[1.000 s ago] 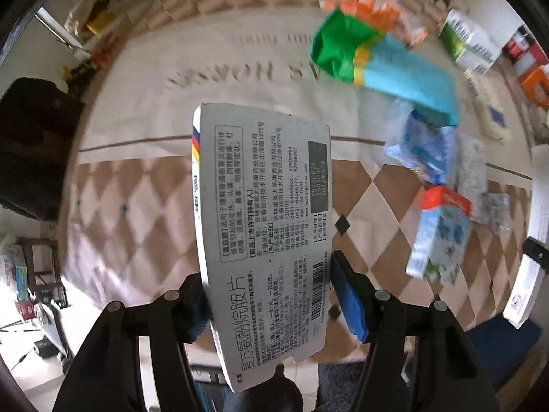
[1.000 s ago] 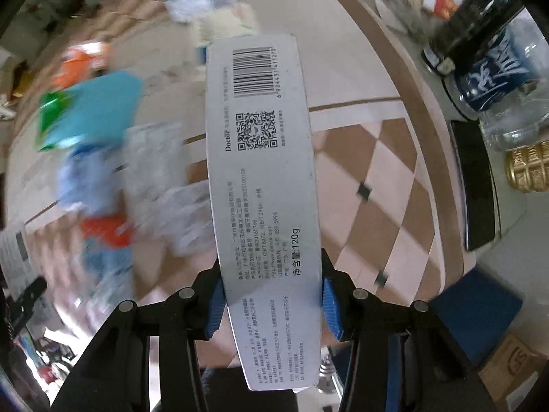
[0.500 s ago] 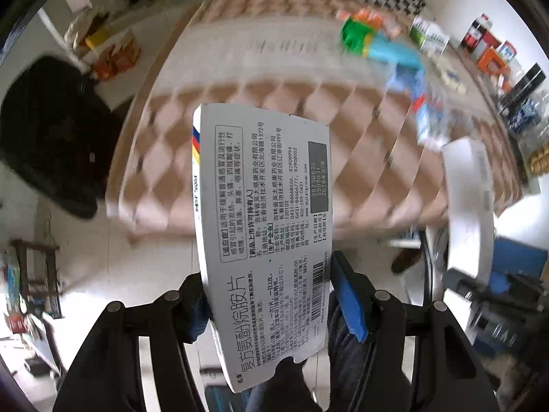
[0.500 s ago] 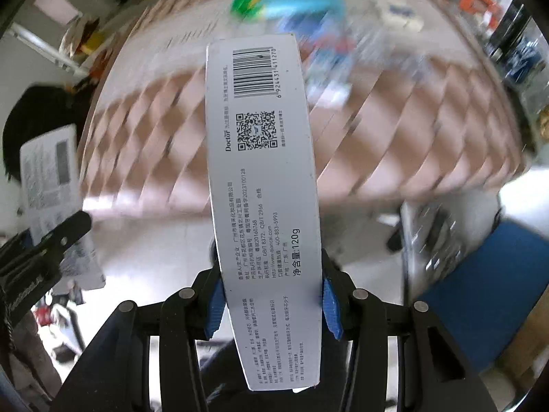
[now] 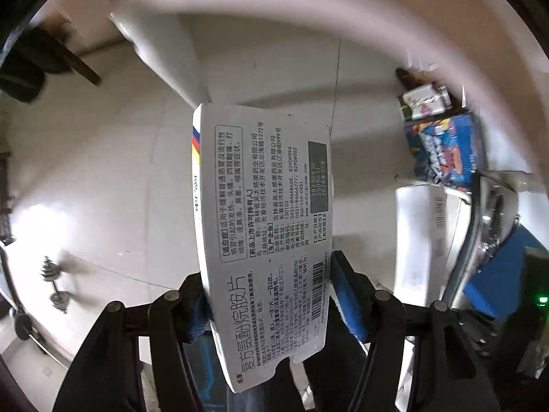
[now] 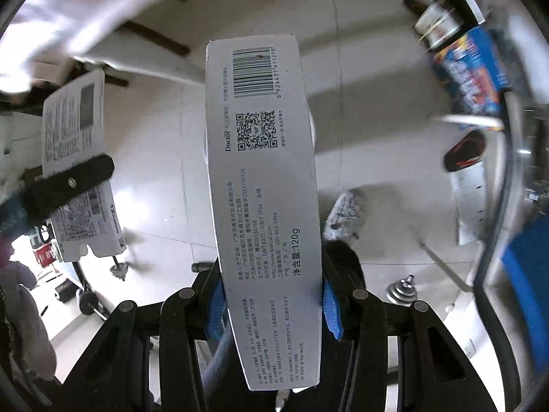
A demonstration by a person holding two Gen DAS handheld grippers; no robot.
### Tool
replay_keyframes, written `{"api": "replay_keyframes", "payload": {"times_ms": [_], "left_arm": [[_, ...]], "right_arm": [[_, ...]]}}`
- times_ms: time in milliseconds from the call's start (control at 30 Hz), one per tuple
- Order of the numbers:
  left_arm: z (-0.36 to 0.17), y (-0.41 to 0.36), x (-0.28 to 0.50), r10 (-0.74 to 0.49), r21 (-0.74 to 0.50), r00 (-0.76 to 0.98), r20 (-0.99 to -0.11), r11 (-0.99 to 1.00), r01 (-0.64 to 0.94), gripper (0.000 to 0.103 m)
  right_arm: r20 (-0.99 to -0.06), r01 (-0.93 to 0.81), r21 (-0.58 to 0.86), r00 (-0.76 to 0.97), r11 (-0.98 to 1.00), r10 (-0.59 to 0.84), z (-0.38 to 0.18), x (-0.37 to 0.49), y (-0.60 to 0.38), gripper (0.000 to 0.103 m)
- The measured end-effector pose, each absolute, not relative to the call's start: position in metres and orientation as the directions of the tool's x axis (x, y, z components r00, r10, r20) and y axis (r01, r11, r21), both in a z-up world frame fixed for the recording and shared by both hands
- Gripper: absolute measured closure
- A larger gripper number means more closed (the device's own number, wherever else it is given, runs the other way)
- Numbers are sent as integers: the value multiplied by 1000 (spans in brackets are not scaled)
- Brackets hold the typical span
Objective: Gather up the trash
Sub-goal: 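Carry both boxes to the white trash bin and release them inside, then swing both tools back up toward the table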
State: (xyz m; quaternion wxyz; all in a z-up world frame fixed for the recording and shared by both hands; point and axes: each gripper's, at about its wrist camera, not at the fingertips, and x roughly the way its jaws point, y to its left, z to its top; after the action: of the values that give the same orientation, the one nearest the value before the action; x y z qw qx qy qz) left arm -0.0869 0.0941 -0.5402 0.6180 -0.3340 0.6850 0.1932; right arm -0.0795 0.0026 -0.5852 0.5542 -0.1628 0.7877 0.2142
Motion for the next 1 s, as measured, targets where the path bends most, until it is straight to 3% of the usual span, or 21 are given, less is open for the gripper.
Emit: {"api": "replay_keyframes", "payload": {"times_ms": [167, 300, 367, 400, 433, 500, 533, 733, 1000], "left_arm": [[-651, 105, -84, -333, -197, -60, -941, 681, -705, 41], [-697, 104, -87, -355, -204, -78, -931, 687, -697, 14], [-705, 103, -89, -339, -190, -80, -937, 691, -698, 8], [-707, 105, -92, -322, -177, -80, -943, 691, -701, 6], [-705, 107, -97, -305, -166, -75, -949, 690, -705, 6], [-698, 110, -104, -252, -127, -73, -965, 692, -710, 6], [-691, 109, -107, -224, -109, -69, -972, 694, -712, 6], [-646, 111, -128, -36, 23, -70, -997, 713, -700, 5], [-594, 104, -134, 3, 33, -45, -999, 724, -689, 5]], "right_arm": [[-911, -480, 168, -410, 861, -51, -706, -68, 16, 54], [-889, -475, 196, -456, 858, -50, -765, -54, 28, 54], [-891, -491, 193, -450, 850, -57, -782, -50, 35, 53], [-891, -500, 201, -450, 842, -55, -786, -49, 39, 45], [-897, -506, 204, -440, 838, -47, -787, -48, 42, 28], [-917, -524, 195, -397, 829, -35, -782, -46, 43, 10], [-926, -536, 182, -375, 824, -40, -780, -43, 42, 5], [-975, -585, 46, -203, 810, -91, -740, -48, 39, 3], [-992, -586, -10, -95, 810, -81, -672, -59, 35, 3]]}}
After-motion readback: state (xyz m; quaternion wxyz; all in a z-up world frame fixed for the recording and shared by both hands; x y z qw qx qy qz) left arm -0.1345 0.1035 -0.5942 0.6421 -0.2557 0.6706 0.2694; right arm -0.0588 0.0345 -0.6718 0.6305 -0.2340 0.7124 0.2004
